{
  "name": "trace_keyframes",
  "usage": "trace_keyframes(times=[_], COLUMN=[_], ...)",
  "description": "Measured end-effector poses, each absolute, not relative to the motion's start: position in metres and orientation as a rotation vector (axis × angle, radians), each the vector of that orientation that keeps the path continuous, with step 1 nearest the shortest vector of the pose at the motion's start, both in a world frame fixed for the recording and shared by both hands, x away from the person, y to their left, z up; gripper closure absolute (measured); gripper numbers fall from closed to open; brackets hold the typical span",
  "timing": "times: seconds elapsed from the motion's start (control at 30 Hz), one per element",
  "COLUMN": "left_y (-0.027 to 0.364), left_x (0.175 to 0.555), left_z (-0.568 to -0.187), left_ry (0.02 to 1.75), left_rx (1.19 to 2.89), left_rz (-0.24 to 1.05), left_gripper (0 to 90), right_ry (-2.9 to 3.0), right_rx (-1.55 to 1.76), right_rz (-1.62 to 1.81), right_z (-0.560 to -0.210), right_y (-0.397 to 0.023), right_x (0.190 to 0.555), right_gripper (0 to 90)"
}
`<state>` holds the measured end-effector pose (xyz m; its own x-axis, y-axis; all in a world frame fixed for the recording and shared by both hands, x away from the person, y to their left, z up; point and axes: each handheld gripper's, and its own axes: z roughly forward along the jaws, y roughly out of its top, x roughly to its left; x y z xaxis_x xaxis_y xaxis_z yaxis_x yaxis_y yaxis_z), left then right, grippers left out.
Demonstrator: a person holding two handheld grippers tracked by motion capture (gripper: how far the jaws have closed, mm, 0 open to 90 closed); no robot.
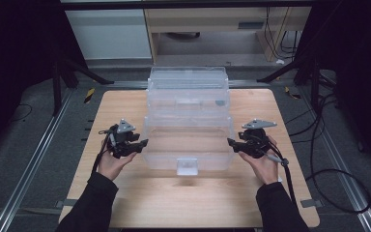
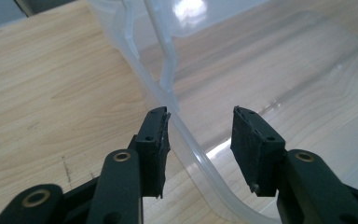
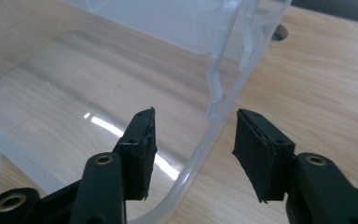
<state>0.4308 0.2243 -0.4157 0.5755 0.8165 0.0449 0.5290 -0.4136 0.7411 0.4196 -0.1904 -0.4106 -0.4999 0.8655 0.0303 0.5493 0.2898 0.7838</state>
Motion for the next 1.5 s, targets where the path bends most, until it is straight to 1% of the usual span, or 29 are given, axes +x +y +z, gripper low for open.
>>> trace_keyframes(times=[0.07, 0.13, 0.2, 0.47, 0.9, 0.93, 0.97, 1.0, 1.1, 1.3, 1.37, 1.5], left_y=[0.224, 0.225, 0.225, 0.222, 0.223, 0.223, 0.223, 0.224, 0.23, 0.247, 0.252, 0.265], left_x=[0.432, 0.434, 0.435, 0.432, 0.427, 0.426, 0.426, 0.425, 0.421, 0.412, 0.41, 0.409], left_z=[-0.418, -0.423, -0.427, -0.426, -0.425, -0.425, -0.424, -0.422, -0.415, -0.398, -0.396, -0.398], left_ry=[1.082, 1.095, 1.103, 1.147, 1.146, 1.135, 1.129, 1.125, 1.113, 1.095, 1.094, 1.113], left_rx=[2.116, 2.11, 2.12, 2.117, 2.137, 2.138, 2.134, 2.119, 2.08, 1.996, 1.985, 1.97], left_rz=[0.55, 0.525, 0.508, 0.499, 0.512, 0.53, 0.549, 0.551, 0.563, 0.584, 0.588, 0.595], left_gripper=[58.4, 61.2, 61.1, 64.6, 63.3, 57.7, 57.7, 54.3, 48.0, 43.1, 41.8, 40.3], right_ry=[2.177, 2.191, 2.203, 2.225, 2.231, 2.22, 2.22, 2.206, 2.166, 2.093, 2.076, 2.048], right_rx=[1.274, 1.283, 1.284, 1.284, 1.294, 1.289, 1.289, 1.28, 1.269, 1.281, 1.291, 1.308], right_rz=[1.051, 1.031, 1.015, 0.974, 0.997, 0.983, 0.983, 0.983, 1.008, 1.069, 1.078, 1.038], right_z=[-0.415, -0.418, -0.423, -0.431, -0.432, -0.432, -0.432, -0.432, -0.425, -0.409, -0.406, -0.404], right_y=[-0.19, -0.189, -0.188, -0.183, -0.182, -0.181, -0.181, -0.18, -0.183, -0.201, -0.208, -0.223], right_x=[0.421, 0.422, 0.424, 0.428, 0.429, 0.428, 0.428, 0.427, 0.424, 0.417, 0.414, 0.408], right_gripper=[52.7, 54.3, 57.3, 63.2, 63.9, 62.5, 56.2, 51.9, 45.9, 38.7, 36.0, 33.5])
